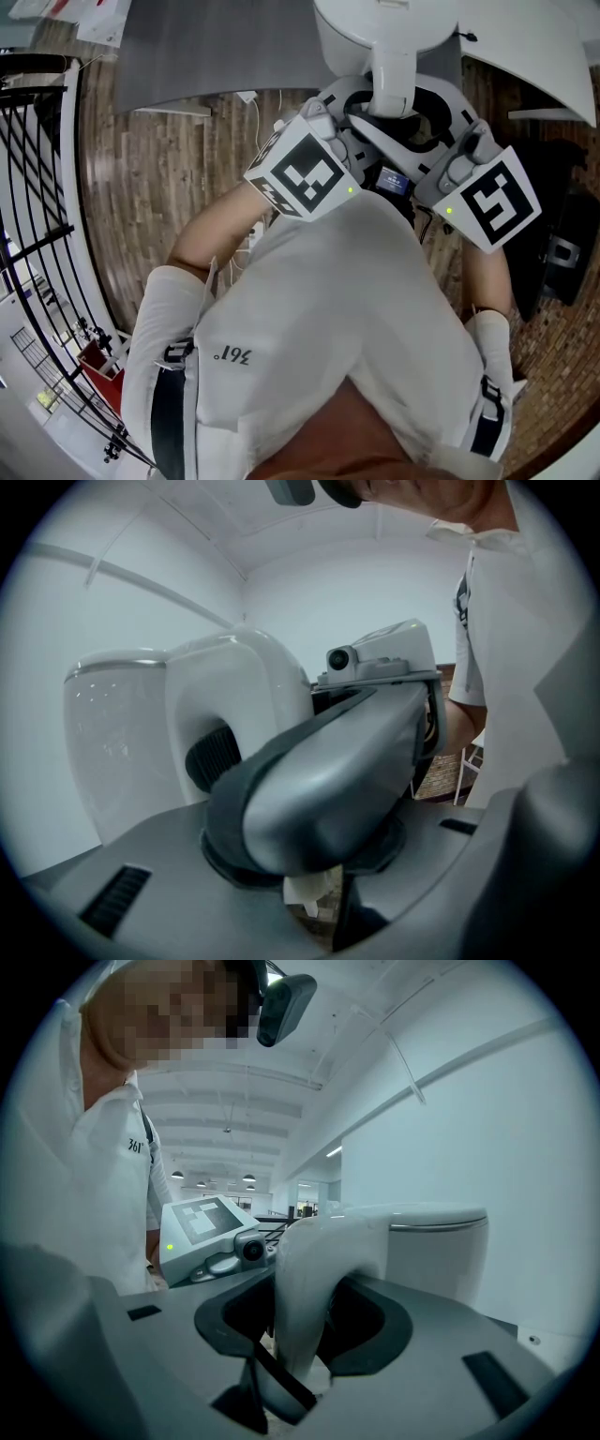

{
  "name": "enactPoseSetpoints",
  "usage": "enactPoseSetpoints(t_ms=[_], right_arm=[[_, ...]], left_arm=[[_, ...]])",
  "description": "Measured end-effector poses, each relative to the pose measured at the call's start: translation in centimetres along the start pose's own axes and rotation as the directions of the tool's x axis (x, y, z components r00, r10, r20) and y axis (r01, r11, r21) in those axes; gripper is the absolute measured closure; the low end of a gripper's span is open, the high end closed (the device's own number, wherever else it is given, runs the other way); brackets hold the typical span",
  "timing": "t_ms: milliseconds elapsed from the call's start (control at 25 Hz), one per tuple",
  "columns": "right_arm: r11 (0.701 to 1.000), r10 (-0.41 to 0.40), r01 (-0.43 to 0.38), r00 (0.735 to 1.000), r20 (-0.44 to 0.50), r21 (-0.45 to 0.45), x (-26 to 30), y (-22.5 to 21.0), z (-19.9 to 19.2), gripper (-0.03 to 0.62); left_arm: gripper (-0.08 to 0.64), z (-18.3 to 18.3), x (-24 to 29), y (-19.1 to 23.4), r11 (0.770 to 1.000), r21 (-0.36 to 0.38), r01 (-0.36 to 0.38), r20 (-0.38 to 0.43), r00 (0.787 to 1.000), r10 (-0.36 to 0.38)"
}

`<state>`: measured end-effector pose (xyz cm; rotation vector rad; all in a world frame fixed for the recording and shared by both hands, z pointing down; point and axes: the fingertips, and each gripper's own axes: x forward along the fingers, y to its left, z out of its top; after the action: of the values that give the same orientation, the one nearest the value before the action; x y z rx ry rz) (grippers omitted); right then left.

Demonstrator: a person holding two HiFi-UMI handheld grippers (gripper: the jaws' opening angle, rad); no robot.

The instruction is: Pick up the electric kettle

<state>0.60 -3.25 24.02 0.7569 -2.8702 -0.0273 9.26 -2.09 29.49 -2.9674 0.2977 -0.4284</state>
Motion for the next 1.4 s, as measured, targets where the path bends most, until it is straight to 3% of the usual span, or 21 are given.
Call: enactPoseSetpoints(t_ms=[880,1160,1400], right_arm=[[0.999,0.019,-0.017,0.998,0.052,-0.042,0.5,-0.4,0.3,0.425],[1.0,0.026,-0.026,0.999,-0.032,0.002,-0.1,-0.6,-1.1,0.425],[0.999,0.043,-0.043,0.999,0.002,-0.013,0.0,-0.9,-0.5,0.425]], left_arm=[[0.446,-0.7,0.4,0.5,1.0,-0.005,-0.008,-0.003,1.0,0.008],[0.446,-0.5,0.7,0.5,1.0,-0.02,-0.007,-0.008,1.0,0.007],[0.446,-0.5,0.7,0.9,1.0,-0.011,-0.028,-0.014,1.0,0.027]])
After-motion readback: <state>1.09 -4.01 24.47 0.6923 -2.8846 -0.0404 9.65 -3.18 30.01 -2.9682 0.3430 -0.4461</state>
